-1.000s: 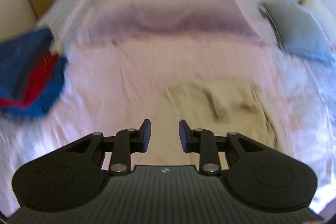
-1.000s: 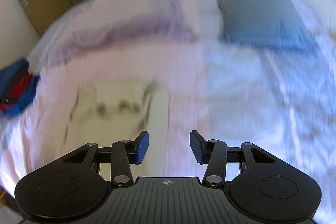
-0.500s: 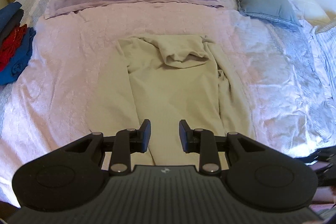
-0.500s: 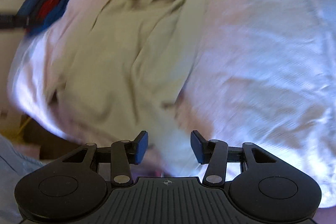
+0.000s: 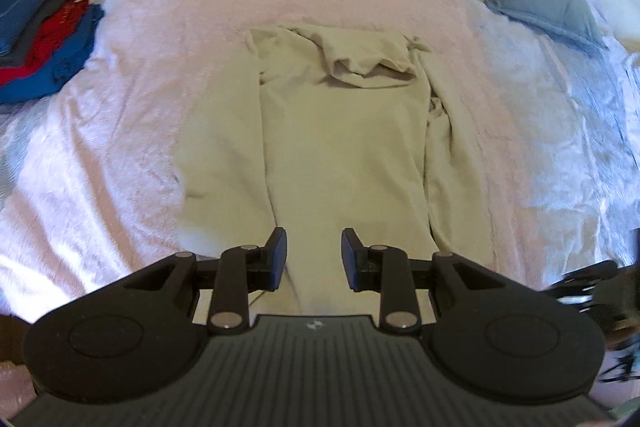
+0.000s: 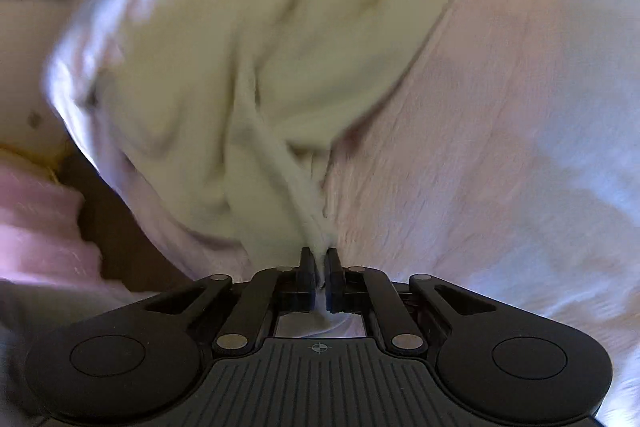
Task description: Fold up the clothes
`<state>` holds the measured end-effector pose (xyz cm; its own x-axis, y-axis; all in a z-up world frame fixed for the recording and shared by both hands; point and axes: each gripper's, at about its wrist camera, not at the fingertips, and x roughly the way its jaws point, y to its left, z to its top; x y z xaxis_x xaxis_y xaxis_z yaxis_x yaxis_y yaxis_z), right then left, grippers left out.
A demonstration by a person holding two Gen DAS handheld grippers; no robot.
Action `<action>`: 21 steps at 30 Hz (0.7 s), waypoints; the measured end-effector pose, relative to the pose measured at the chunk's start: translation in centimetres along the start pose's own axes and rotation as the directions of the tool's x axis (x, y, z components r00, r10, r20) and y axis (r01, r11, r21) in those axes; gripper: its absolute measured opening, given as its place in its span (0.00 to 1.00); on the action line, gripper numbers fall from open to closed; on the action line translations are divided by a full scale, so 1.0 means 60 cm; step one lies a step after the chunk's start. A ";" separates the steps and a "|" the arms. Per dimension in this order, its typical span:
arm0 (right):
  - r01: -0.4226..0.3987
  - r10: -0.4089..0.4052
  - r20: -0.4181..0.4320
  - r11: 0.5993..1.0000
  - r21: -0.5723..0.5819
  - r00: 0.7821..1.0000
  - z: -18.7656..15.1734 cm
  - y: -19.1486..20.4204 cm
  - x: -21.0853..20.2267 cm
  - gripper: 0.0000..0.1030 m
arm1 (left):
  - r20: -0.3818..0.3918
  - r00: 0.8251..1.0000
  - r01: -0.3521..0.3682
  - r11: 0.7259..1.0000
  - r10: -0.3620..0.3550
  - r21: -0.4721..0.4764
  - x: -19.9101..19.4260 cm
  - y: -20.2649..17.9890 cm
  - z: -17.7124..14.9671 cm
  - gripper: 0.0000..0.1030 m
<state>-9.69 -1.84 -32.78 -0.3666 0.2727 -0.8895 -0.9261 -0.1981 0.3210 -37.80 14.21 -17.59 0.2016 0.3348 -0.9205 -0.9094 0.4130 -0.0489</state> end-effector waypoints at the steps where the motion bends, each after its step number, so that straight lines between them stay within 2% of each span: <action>1: 0.001 -0.002 0.055 1.000 0.022 0.999 0.006 -0.017 -0.041 0.02 | 0.007 1.000 -0.014 1.000 0.014 -0.011 -0.006 0.001 -0.001 0.25; 3: 0.029 -0.040 0.160 0.997 0.075 0.986 0.019 -0.059 -0.124 0.02 | 0.026 0.999 -0.039 0.999 0.040 -0.037 -0.019 0.006 0.000 0.25; 5: 0.084 -0.127 0.255 0.982 0.170 0.959 0.029 -0.119 -0.216 0.02 | 0.040 0.997 -0.060 0.996 0.063 -0.064 -0.029 0.013 0.001 0.25; 7: 0.153 -0.239 0.311 0.949 0.274 0.920 0.034 -0.179 -0.298 0.02 | 0.048 0.995 -0.080 0.993 0.084 -0.085 -0.036 0.016 0.002 0.25; 10: 0.276 -0.433 0.317 0.857 0.435 0.844 0.031 -0.270 -0.386 0.02 | 0.060 0.992 -0.100 0.989 0.107 -0.107 -0.042 0.017 0.006 0.25; 12: 0.364 -0.540 0.280 0.791 0.491 0.794 0.031 -0.309 -0.410 0.02 | 0.072 0.991 -0.106 0.987 0.115 -0.117 -0.044 0.013 0.010 0.25; 15: 0.461 -0.638 0.208 0.710 0.533 0.742 0.042 -0.347 -0.406 0.03 | 0.085 0.990 -0.101 0.985 0.113 -0.138 -0.048 0.006 0.013 0.25; 16: 0.506 -0.662 0.163 0.688 0.521 0.732 0.048 -0.352 -0.393 0.04 | 0.085 0.990 -0.100 0.984 0.113 -0.147 -0.050 0.005 0.014 0.25; 17: 0.548 -0.672 0.095 0.669 0.501 0.734 0.053 -0.359 -0.375 0.07 | 0.084 0.989 -0.104 0.983 0.117 -0.154 -0.052 0.004 0.014 0.25; 18: 0.590 -0.683 0.027 0.650 0.480 0.730 0.057 -0.364 -0.358 0.22 | 0.083 0.989 -0.111 0.981 0.125 -0.158 -0.055 0.003 0.013 0.25; 19: 0.630 -0.699 -0.035 0.620 0.468 0.714 0.060 -0.364 -0.340 0.40 | 0.081 0.988 -0.118 0.980 0.132 -0.162 -0.057 0.002 0.012 0.25; 21: 0.679 -0.733 -0.098 0.559 0.477 0.673 0.055 -0.360 -0.318 0.46 | 0.067 0.984 -0.149 0.974 0.163 -0.169 -0.064 0.002 0.010 0.25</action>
<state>17.01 0.31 -21.65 0.4411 0.2362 -0.8658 -0.8087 0.5230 -0.2693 -38.46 13.51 -13.83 0.0749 0.4535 -0.8881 -0.9777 0.2088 0.0242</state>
